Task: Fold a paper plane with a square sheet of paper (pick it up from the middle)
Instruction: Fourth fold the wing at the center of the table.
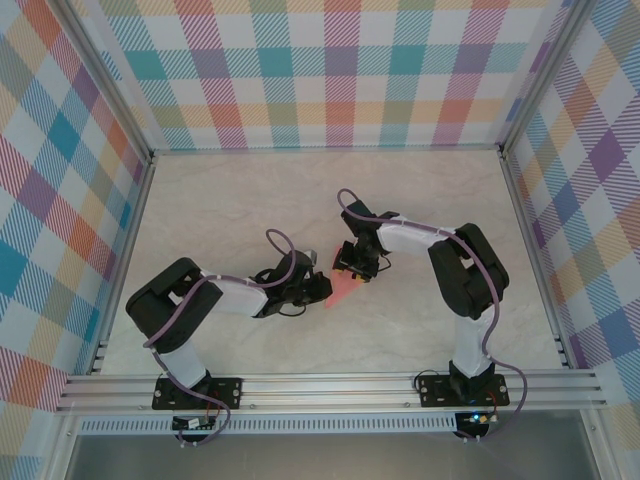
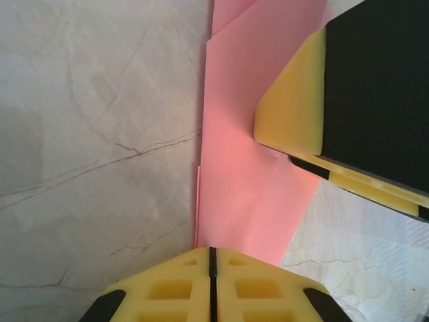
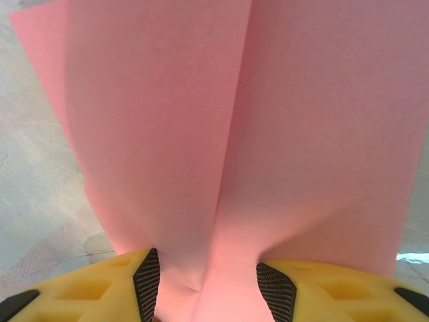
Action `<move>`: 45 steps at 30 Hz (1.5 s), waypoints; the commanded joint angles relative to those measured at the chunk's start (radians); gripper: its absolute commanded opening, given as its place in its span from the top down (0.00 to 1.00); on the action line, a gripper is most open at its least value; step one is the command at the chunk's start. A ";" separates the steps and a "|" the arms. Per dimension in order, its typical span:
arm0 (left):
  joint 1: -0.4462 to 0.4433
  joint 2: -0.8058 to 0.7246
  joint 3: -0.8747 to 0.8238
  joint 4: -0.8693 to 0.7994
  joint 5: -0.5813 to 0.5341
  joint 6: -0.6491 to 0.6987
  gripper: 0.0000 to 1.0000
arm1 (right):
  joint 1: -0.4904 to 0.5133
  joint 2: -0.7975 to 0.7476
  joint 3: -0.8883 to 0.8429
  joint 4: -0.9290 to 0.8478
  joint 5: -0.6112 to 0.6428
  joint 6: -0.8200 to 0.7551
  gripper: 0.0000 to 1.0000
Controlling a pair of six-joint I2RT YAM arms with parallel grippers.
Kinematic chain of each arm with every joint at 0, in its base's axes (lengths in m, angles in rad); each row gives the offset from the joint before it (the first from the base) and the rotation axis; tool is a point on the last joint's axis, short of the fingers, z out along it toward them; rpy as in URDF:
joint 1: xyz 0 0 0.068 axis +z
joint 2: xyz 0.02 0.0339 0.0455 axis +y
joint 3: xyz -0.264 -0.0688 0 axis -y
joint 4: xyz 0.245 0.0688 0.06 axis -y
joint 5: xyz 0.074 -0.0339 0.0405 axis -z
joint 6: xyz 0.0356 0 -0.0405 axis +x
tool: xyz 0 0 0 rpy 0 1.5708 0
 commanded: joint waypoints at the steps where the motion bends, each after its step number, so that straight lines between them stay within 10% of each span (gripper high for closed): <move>1: -0.004 0.024 0.024 -0.032 -0.006 0.012 0.92 | -0.005 0.167 -0.138 -0.025 0.166 0.011 0.49; 45: -0.004 0.000 0.052 0.012 0.036 -0.029 0.86 | -0.004 0.202 -0.162 -0.026 0.239 -0.075 0.51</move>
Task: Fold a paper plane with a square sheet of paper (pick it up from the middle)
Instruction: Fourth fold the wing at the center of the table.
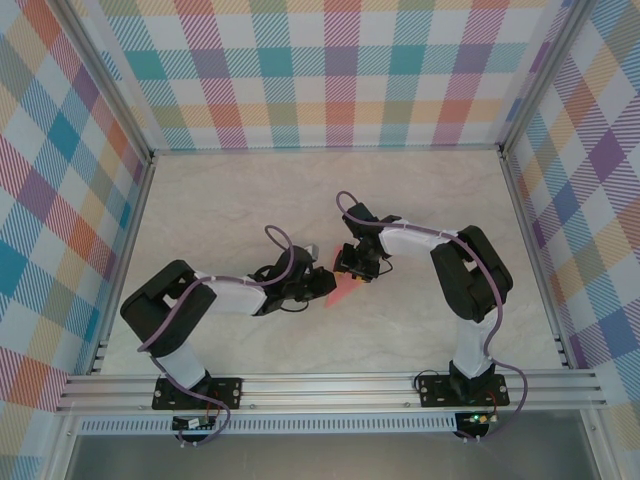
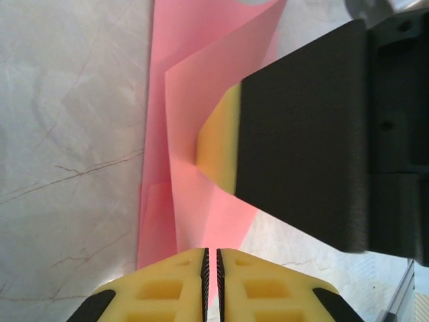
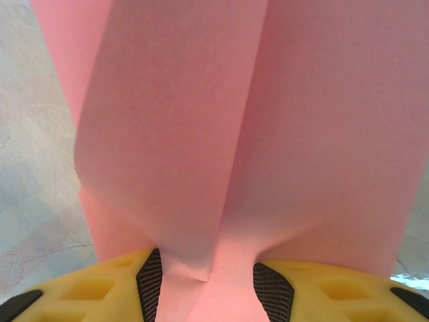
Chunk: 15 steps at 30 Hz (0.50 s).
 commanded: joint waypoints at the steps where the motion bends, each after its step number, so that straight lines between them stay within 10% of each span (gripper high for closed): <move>1: -0.004 0.036 0.033 0.003 0.012 0.000 0.86 | -0.009 0.227 -0.115 -0.076 0.227 -0.011 0.51; 15: -0.005 0.054 0.033 -0.061 -0.023 0.008 0.90 | -0.008 0.229 -0.114 -0.083 0.235 0.004 0.51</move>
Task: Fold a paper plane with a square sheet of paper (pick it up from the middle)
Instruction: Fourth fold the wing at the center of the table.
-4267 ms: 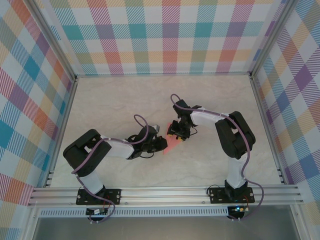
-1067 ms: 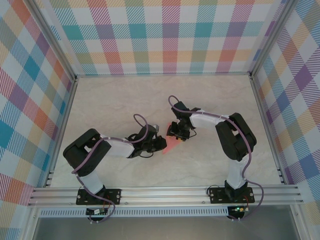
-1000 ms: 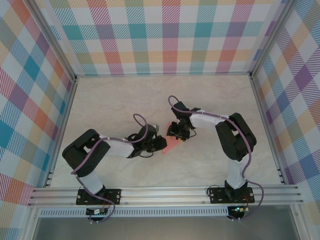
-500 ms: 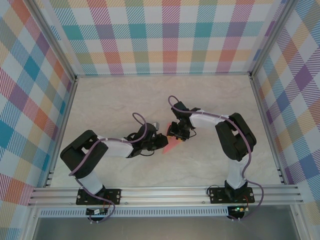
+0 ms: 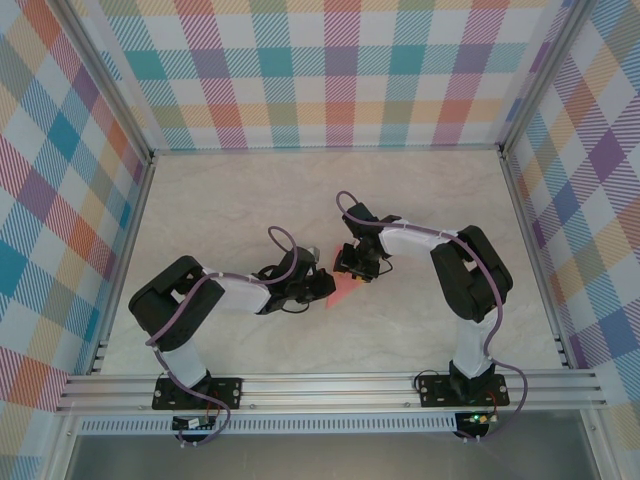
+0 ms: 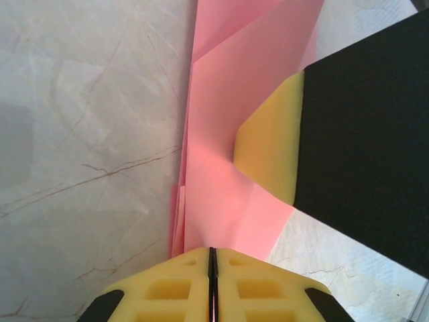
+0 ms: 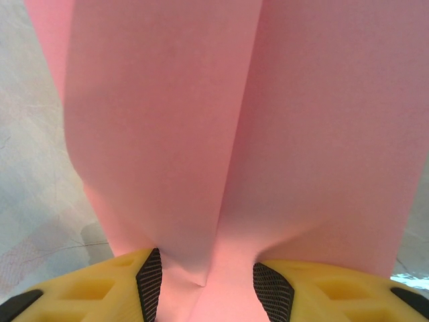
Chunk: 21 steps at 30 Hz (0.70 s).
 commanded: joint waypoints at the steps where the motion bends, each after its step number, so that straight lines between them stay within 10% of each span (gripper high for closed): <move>1: -0.005 0.014 0.016 -0.038 -0.013 0.007 0.91 | -0.009 0.228 -0.117 -0.081 0.235 0.001 0.51; 21: -0.005 0.007 0.009 -0.049 -0.001 0.007 0.91 | -0.007 0.270 -0.091 -0.101 0.246 -0.026 0.49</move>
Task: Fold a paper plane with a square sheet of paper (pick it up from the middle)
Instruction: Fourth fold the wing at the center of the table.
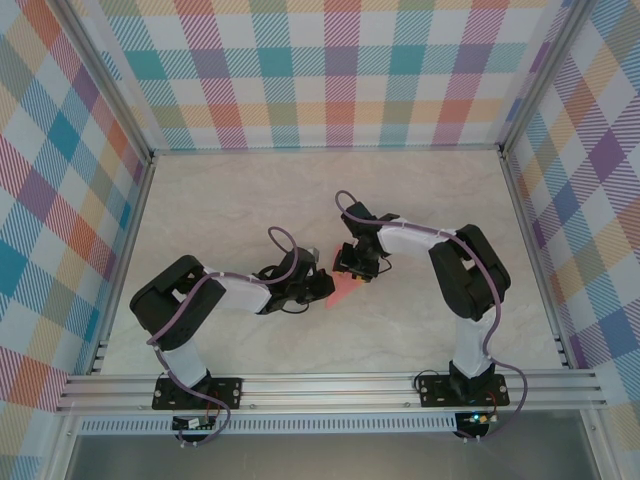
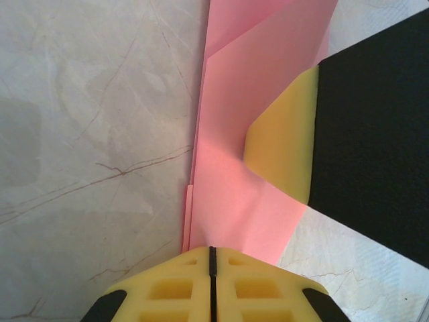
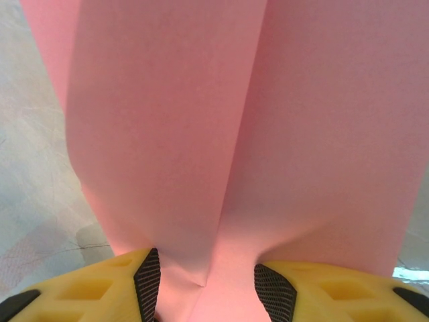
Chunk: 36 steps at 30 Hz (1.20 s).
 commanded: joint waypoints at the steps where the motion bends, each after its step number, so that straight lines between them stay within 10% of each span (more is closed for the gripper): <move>1: -0.005 -0.008 0.008 -0.046 0.007 0.006 0.91 | -0.008 0.254 -0.114 -0.075 0.246 -0.025 0.49; 21: 0.025 -0.261 -0.065 -0.084 -0.124 -0.016 0.78 | -0.008 0.264 -0.114 -0.080 0.261 -0.025 0.50; 36: 0.008 -0.099 -0.020 0.099 0.054 -0.024 0.83 | -0.008 0.288 -0.094 -0.104 0.267 -0.013 0.50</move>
